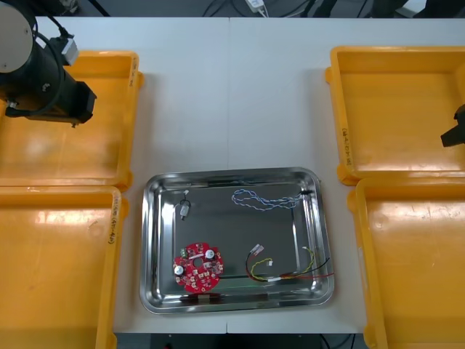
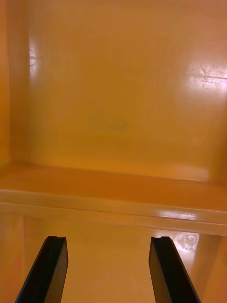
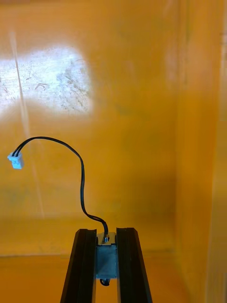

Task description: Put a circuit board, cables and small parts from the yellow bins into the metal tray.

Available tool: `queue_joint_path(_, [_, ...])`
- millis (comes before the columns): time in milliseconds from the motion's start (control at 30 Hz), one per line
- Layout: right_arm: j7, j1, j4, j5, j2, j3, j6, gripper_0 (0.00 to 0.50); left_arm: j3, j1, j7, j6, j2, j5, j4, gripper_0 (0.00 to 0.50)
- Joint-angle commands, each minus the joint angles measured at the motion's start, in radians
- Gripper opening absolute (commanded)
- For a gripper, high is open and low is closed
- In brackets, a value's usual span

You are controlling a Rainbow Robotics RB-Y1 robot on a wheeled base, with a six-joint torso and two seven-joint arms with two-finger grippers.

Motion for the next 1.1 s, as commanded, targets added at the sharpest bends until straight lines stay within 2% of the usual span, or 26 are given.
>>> queue_joint_path(33, [-0.061, 0.068, -0.005, 0.009, -0.047, -0.059, -0.034, 0.5, 0.037, -0.004, 0.078, 0.067, -0.018, 0.0, -0.124, 0.0])
queue_joint_path(300, [-0.092, 0.11, -0.005, 0.037, -0.047, -0.061, -0.06, 0.5, 0.037, -0.007, 0.193, 0.134, -0.091, 0.01, -0.251, 0.0])
queue_joint_path(433, [-0.11, 0.117, -0.005, 0.04, -0.046, -0.061, -0.062, 0.5, 0.028, -0.028, 0.246, 0.134, -0.156, -0.017, -0.294, 0.0])
queue_joint_path(667, [-0.132, 0.117, -0.005, 0.035, -0.043, -0.061, -0.062, 0.5, -0.047, -0.039, 0.351, 0.134, -0.234, -0.092, -0.336, 0.0])
queue_joint_path(933, [-0.15, 0.121, -0.005, 0.037, -0.03, -0.061, -0.063, 0.5, -0.162, -0.039, 0.447, 0.134, -0.331, -0.224, -0.342, 0.0])
queue_joint_path(1100, [-0.153, 0.121, -0.005, 0.035, -0.029, -0.061, -0.063, 0.5, -0.225, -0.037, 0.521, 0.134, -0.378, -0.25, -0.34, 0.0])
